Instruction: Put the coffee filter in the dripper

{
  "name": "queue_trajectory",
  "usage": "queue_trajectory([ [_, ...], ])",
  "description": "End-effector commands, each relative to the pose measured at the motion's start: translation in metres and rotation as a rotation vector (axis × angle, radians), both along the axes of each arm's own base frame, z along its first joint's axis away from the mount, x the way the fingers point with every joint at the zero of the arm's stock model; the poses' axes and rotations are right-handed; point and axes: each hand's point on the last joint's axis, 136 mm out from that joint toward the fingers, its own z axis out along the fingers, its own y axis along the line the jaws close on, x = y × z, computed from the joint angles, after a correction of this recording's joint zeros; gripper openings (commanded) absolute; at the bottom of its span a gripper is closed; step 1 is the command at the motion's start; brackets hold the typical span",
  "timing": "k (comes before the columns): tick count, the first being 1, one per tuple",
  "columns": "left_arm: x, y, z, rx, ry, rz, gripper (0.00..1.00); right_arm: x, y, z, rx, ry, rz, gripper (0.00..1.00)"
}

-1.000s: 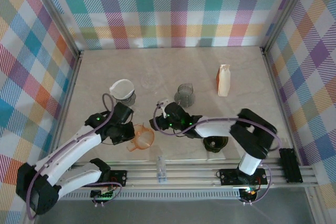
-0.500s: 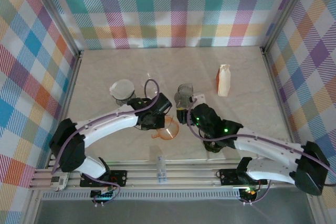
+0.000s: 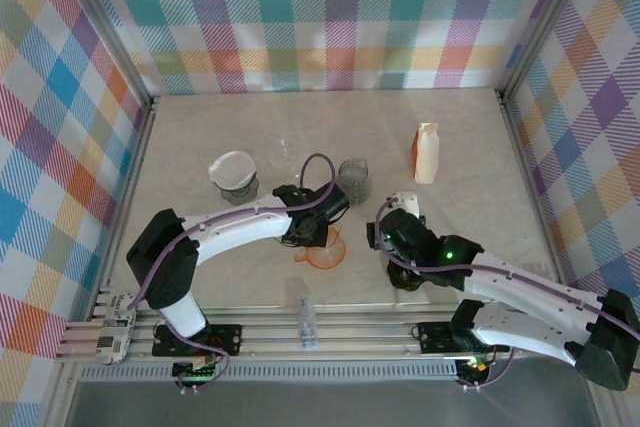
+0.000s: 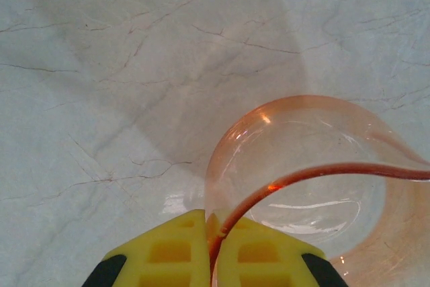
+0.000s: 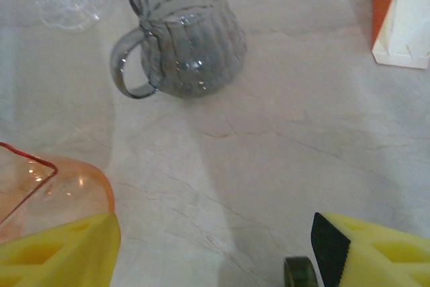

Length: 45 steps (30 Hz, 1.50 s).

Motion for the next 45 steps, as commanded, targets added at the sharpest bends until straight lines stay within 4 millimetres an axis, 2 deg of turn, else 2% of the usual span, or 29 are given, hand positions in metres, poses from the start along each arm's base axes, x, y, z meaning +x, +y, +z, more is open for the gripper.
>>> queue_trajectory([
  [1, 0.001, -0.003, 0.005, 0.033, -0.020, -0.036, 0.10, 0.002, -0.009, 0.007, 0.008, 0.024, -0.069, 0.77],
  [6, 0.000, -0.006, 0.008, 0.029, -0.027, -0.055, 0.27, 0.003, -0.007, 0.006, 0.034, 0.063, -0.067, 0.78],
  [11, 0.000, -0.016, 0.017, -0.031, -0.038, -0.065, 0.39, 0.015, 0.000, 0.003, 0.130, 0.128, -0.069, 0.78],
  [16, 0.004, -0.022, 0.051, -0.124, -0.102, -0.053, 0.46, 0.036, 0.007, -0.001, 0.200, 0.207, -0.076, 0.77],
  [19, 0.002, -0.019, 0.073, -0.177, -0.141, -0.047, 0.56, 0.039, 0.004, -0.006, 0.155, 0.255, -0.090, 0.77],
  [24, -0.011, -0.006, 0.098, -0.294, -0.186, -0.025, 0.77, 0.017, -0.004, -0.011, 0.128, 0.342, -0.082, 0.74],
  [28, -0.018, 0.012, 0.113, -0.369, -0.253, 0.010, 0.89, -0.009, -0.009, -0.005, 0.128, 0.404, -0.029, 0.70],
  [30, -0.021, 0.023, 0.119, -0.401, -0.291, 0.032, 1.00, -0.023, -0.012, -0.004, 0.101, 0.451, -0.015, 0.69],
  [33, -0.026, 0.037, 0.121, -0.424, -0.323, 0.055, 1.00, -0.040, -0.011, -0.008, 0.039, 0.499, 0.006, 0.68],
  [38, -0.034, 0.059, 0.117, -0.439, -0.362, 0.092, 1.00, -0.063, -0.006, -0.026, -0.073, 0.582, 0.023, 0.66],
  [45, -0.043, 0.083, 0.108, -0.425, -0.380, 0.131, 1.00, -0.070, -0.007, -0.050, -0.224, 0.608, 0.018, 0.57],
])
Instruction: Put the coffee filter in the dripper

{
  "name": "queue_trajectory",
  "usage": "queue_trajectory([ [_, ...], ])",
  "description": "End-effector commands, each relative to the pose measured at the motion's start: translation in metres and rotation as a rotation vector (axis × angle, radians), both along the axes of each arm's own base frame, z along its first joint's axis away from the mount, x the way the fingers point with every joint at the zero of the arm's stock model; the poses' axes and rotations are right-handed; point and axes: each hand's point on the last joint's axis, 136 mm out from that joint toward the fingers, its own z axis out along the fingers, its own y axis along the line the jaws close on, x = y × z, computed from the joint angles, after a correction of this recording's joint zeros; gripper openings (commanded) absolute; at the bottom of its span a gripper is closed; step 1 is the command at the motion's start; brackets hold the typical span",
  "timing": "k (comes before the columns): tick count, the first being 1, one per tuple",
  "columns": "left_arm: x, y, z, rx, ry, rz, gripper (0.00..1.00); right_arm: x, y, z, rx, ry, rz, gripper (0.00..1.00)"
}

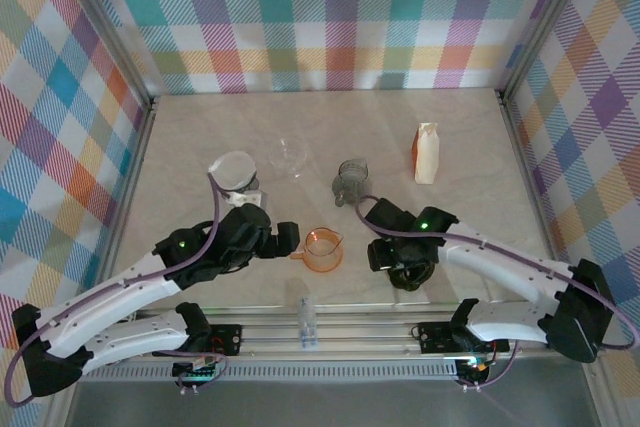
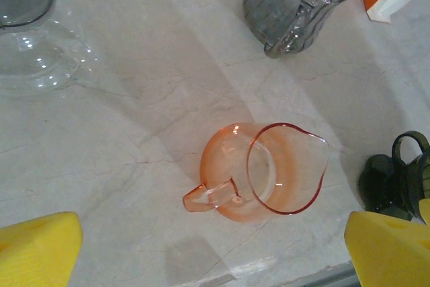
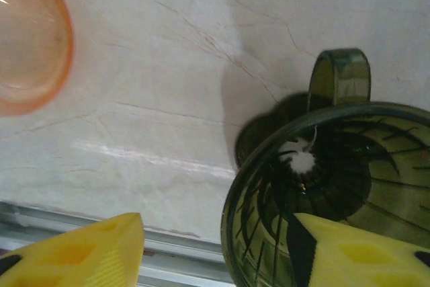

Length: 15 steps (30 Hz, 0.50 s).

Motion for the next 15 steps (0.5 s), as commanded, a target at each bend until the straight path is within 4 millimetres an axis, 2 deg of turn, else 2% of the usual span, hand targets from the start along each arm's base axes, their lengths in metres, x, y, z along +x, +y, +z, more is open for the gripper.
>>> queue_trajectory([
  [1, -0.003, 0.012, -0.004, 0.011, -0.012, 0.038, 1.00, -0.002, -0.007, -0.006, -0.077, 0.004, -0.014, 0.56],
  [6, -0.005, 0.023, -0.009, 0.030, -0.012, 0.062, 1.00, 0.000, -0.002, -0.018, -0.120, 0.016, 0.003, 0.45],
  [9, -0.006, 0.028, -0.009, 0.037, -0.015, 0.079, 1.00, 0.001, -0.002, -0.023, -0.145, 0.021, 0.005, 0.35],
  [15, -0.009, 0.042, -0.006, 0.043, -0.030, 0.112, 1.00, 0.010, -0.004, -0.013, -0.156, -0.029, 0.018, 0.12],
])
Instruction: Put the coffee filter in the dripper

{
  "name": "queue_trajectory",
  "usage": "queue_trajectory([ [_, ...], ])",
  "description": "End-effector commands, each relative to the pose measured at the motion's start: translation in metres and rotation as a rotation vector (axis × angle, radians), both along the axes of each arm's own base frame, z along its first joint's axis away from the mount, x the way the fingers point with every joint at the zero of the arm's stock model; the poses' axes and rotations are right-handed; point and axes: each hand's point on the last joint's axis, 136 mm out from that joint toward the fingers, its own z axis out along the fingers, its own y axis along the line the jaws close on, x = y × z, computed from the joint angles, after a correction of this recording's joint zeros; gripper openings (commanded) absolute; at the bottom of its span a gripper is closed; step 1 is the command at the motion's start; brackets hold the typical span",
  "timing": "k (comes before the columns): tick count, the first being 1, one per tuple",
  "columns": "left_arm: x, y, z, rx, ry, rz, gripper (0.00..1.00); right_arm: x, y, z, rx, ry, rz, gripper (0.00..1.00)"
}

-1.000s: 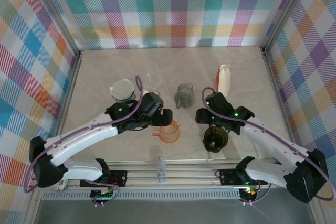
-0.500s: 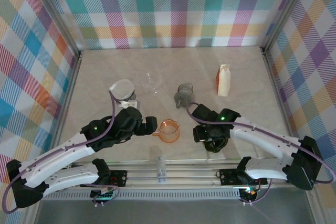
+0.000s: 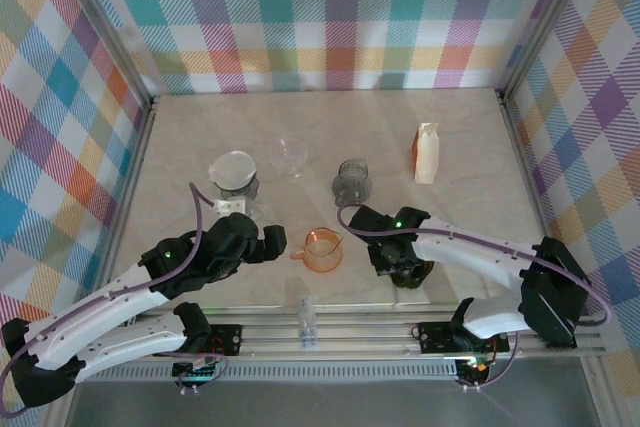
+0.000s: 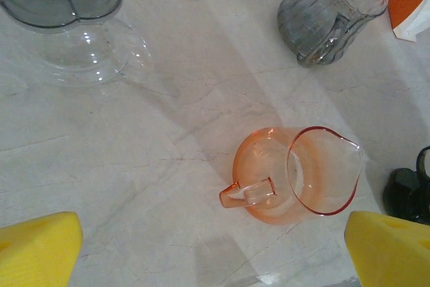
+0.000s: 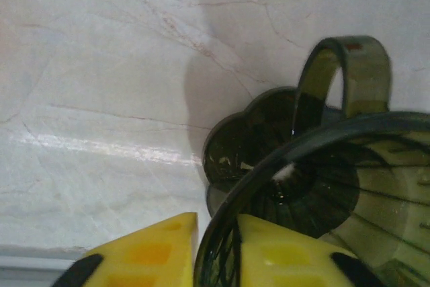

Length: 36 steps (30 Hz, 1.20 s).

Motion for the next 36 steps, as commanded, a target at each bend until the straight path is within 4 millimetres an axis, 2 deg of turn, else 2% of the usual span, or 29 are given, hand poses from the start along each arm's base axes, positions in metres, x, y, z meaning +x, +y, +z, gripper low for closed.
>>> queue_trajectory([
  [1, -0.004, 0.017, -0.003, 0.033, -0.009, 0.043, 1.00, 0.006, 0.003, 0.014, 0.005, -0.041, 0.013, 0.09],
  [3, -0.005, 0.025, 0.000, 0.036, -0.019, 0.065, 1.00, 0.010, 0.003, 0.024, 0.006, -0.062, 0.029, 0.00],
  [6, -0.008, 0.036, 0.004, 0.031, -0.039, 0.091, 1.00, 0.015, 0.009, 0.045, 0.037, -0.107, 0.077, 0.00],
  [11, -0.012, 0.058, 0.012, 0.035, -0.082, 0.132, 1.00, 0.021, 0.033, 0.097, 0.094, -0.202, 0.221, 0.00],
  [16, -0.017, 0.078, 0.018, 0.047, -0.110, 0.178, 1.00, 0.024, 0.063, 0.126, 0.064, -0.216, 0.352, 0.00],
  [20, -0.020, 0.089, 0.024, 0.028, -0.137, 0.203, 1.00, 0.029, 0.096, 0.135, 0.053, -0.227, 0.442, 0.00],
  [25, -0.026, 0.102, 0.030, 0.003, -0.162, 0.224, 1.00, 0.040, 0.126, 0.137, -0.002, -0.246, 0.521, 0.00],
  [30, -0.030, 0.111, 0.032, -0.019, -0.180, 0.233, 1.00, 0.042, 0.150, 0.130, -0.093, -0.259, 0.594, 0.00],
  [36, -0.031, 0.113, 0.032, -0.015, -0.186, 0.233, 1.00, 0.032, 0.170, 0.116, -0.158, -0.243, 0.666, 0.00],
])
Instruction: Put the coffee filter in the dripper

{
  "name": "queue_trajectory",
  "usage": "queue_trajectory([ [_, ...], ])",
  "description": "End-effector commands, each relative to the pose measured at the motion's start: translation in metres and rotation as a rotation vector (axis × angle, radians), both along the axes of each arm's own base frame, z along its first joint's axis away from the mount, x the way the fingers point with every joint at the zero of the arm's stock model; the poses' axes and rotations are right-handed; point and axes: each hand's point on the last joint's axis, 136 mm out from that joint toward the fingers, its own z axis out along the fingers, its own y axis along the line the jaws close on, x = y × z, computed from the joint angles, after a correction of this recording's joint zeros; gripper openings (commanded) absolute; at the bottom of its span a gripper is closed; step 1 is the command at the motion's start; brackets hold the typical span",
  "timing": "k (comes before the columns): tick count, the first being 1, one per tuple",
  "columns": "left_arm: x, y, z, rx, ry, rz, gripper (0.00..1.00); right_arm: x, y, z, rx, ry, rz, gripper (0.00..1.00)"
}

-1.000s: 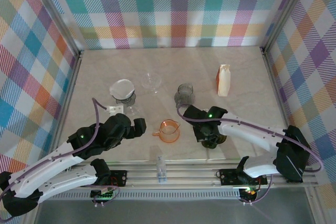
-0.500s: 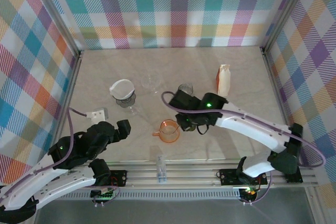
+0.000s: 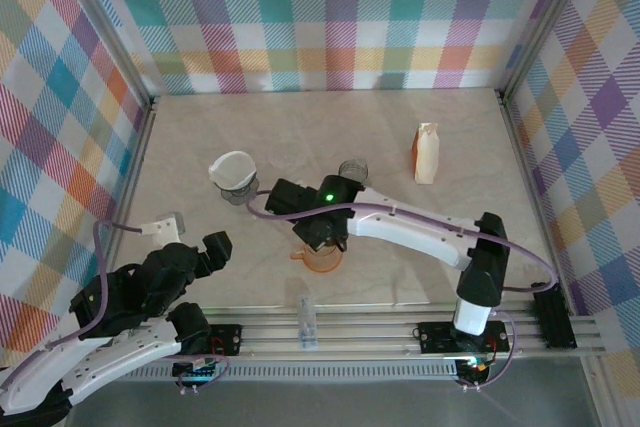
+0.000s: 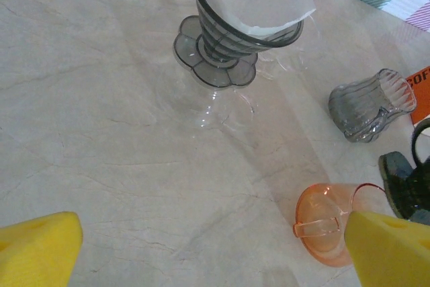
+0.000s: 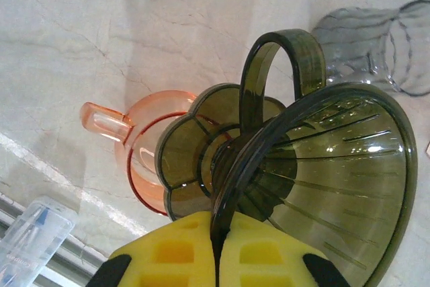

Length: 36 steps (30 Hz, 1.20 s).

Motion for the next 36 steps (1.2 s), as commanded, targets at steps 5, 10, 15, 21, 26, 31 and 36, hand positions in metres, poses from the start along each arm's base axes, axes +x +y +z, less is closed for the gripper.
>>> queue_trajectory([
  [5, -0.001, 0.008, 0.005, 0.018, -0.020, 0.016, 1.00, -0.014, 0.003, 0.000, -0.092, -0.019, 0.070, 0.00],
  [10, 0.000, 0.008, 0.003, 0.020, -0.020, 0.017, 1.00, -0.023, 0.006, -0.008, -0.111, -0.006, 0.084, 0.00],
  [15, 0.000, 0.004, 0.002, 0.012, -0.014, 0.011, 1.00, -0.028, 0.011, -0.012, -0.090, -0.011, 0.087, 0.21],
  [21, 0.001, 0.002, 0.000, 0.016, -0.005, 0.006, 1.00, -0.030, 0.016, -0.007, -0.012, -0.010, 0.076, 0.57],
  [26, 0.001, -0.002, 0.001, 0.006, 0.000, -0.003, 1.00, -0.028, 0.015, 0.010, 0.080, -0.046, 0.055, 0.68],
  [31, 0.003, -0.011, 0.001, -0.001, 0.008, -0.029, 1.00, -0.022, 0.007, 0.043, 0.229, -0.133, 0.026, 0.72],
  [36, 0.008, -0.033, 0.001, -0.020, 0.020, -0.088, 1.00, 0.000, -0.022, 0.068, 0.346, -0.185, -0.085, 0.74],
])
